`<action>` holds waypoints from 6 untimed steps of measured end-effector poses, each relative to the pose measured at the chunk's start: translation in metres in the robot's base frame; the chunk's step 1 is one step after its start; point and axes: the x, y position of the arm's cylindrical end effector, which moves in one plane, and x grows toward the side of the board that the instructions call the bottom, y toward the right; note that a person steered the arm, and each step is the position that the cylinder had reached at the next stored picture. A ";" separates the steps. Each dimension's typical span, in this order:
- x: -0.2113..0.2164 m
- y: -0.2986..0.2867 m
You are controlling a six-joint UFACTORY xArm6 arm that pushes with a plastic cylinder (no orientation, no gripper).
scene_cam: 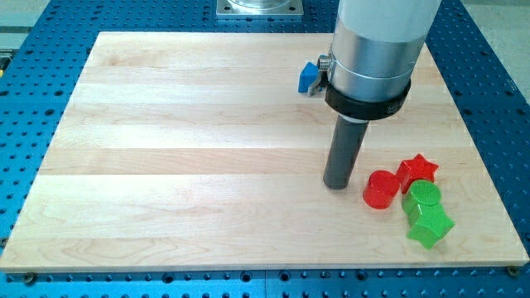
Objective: Place your hand above the red star
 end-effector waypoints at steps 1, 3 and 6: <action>0.000 0.000; -0.001 -0.001; -0.075 0.099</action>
